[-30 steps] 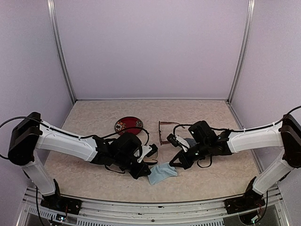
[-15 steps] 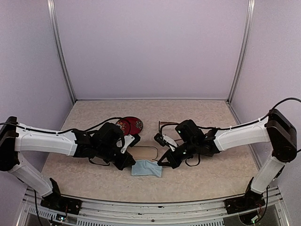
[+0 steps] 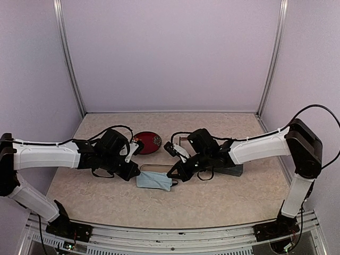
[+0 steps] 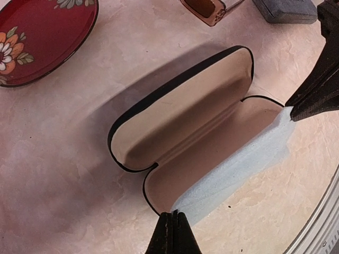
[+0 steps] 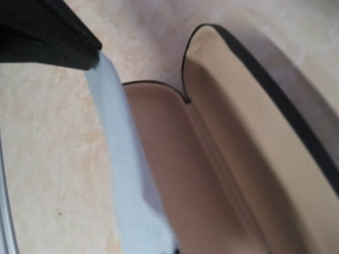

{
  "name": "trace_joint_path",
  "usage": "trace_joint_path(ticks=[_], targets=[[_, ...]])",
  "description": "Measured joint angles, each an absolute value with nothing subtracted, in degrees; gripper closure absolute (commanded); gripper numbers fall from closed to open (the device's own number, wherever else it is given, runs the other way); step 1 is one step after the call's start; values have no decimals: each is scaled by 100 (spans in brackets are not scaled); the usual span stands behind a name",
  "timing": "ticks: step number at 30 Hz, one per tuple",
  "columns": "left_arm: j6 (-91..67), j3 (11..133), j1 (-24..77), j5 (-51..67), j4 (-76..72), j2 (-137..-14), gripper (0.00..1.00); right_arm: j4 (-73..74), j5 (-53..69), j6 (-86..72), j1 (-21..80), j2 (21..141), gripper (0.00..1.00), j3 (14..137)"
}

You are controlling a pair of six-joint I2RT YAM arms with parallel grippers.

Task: Organize the sunglasses
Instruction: Place the folded cleaning cloth in the sunglasses case.

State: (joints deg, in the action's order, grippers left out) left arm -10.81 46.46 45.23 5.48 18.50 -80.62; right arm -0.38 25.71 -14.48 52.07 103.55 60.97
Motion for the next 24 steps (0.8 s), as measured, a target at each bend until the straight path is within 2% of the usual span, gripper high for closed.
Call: trace_joint_path(ticks=[24], targets=[[-1068, 5037, 4471, 757, 1559, -8792, 100, 113, 2333, -1433, 5035, 10492, 100, 6219]])
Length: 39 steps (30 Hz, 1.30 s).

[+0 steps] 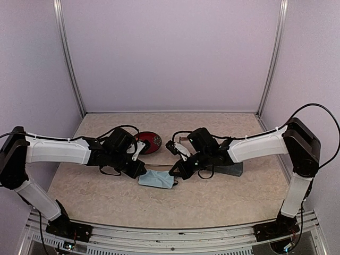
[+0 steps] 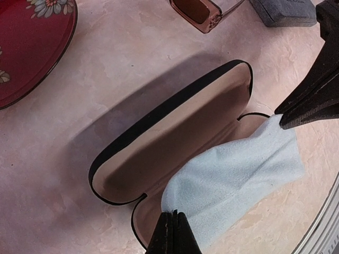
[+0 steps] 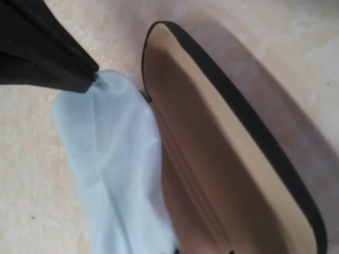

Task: Organize the sunglasses
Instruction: Place the folded cleaning cloth in the sunglasses case.

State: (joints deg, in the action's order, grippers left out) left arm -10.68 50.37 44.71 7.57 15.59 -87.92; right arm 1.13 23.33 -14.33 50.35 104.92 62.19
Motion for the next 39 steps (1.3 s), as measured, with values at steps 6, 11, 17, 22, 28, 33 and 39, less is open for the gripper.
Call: trace_joint_path(ticks=[6, 11, 17, 22, 28, 33, 39], targets=[[-1068, 5085, 4471, 836, 1540, -8936, 100, 189, 2340, -1409, 5002, 10558, 100, 6219], [-1070, 5087, 4471, 860, 1540, -8978, 100, 250, 2359, -1374, 5000, 10672, 100, 6233], [-1072, 5096, 4471, 858, 1544, -9008, 100, 320, 2370, -1328, 5000, 10796, 100, 6296], [-1072, 5111, 4471, 856, 1544, -9061, 100, 336, 2377, -1302, 4998, 10844, 100, 6344], [-1092, 5116, 4471, 856, 1542, -9172, 100, 342, 2375, -1286, 4995, 10914, 100, 6414], [-1111, 5116, 4471, 856, 1538, -9203, 100, 353, 2375, -1273, 4993, 10943, 100, 6423], [-1116, 5116, 4471, 858, 1538, -9238, 100, 360, 2373, -1256, 4976, 10978, 100, 6423]])
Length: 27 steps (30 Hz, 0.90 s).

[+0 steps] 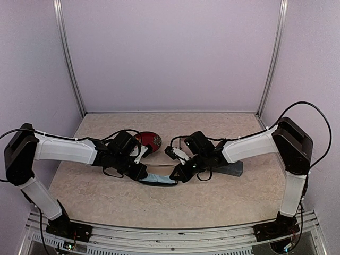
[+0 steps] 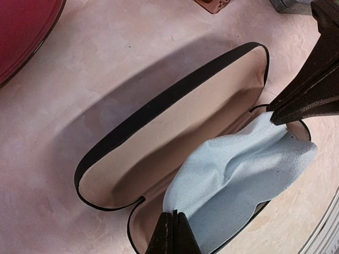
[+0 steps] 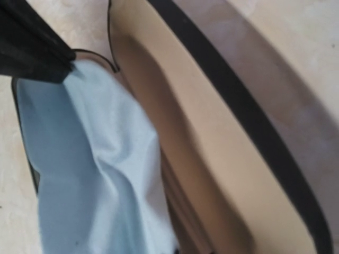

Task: Organize the sunglasses
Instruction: Place the folded cleaning cloth in the sunglasses case.

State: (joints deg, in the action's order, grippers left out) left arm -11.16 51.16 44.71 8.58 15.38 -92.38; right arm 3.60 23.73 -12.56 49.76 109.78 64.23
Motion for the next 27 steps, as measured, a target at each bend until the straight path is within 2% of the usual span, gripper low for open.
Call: trace_joint_path(ticks=[27], targets=[[-1125, 5118, 4471, 862, 1503, -9297, 100, 482, 2331, -1127, 4974, 11107, 100, 6578]])
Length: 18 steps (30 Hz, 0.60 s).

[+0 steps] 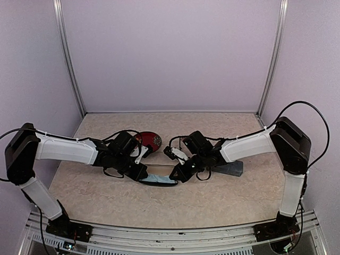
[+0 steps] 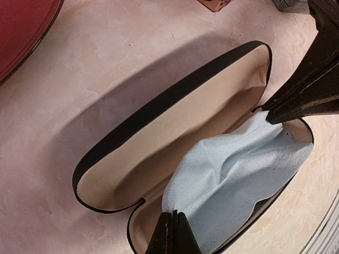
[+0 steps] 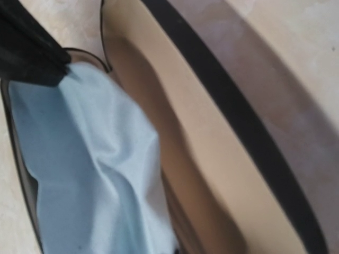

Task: Organize the sunglasses
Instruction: Place the folded cleaning cloth in the sunglasses case.

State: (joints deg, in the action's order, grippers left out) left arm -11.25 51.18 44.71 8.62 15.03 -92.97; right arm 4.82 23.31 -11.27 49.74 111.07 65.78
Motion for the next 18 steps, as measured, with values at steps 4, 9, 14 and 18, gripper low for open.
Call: trace_joint_path(ticks=[4, 9, 14, 18], targets=[[-1129, 5118, 4471, 864, 1503, -9297, 100, 489, 2329, -1114, 4974, 11126, 100, 6584], [-1131, 5118, 4471, 862, 1503, -9297, 100, 497, 2333, -1100, 4974, 11166, 100, 6584], [-1142, 5118, 4471, 858, 1505, -9297, 93, 528, 2333, -1070, 4974, 11166, 97, 6587], [-1179, 5144, 4471, 854, 1514, -9297, 86, 598, 2333, -1033, 4974, 11166, 90, 6613]])
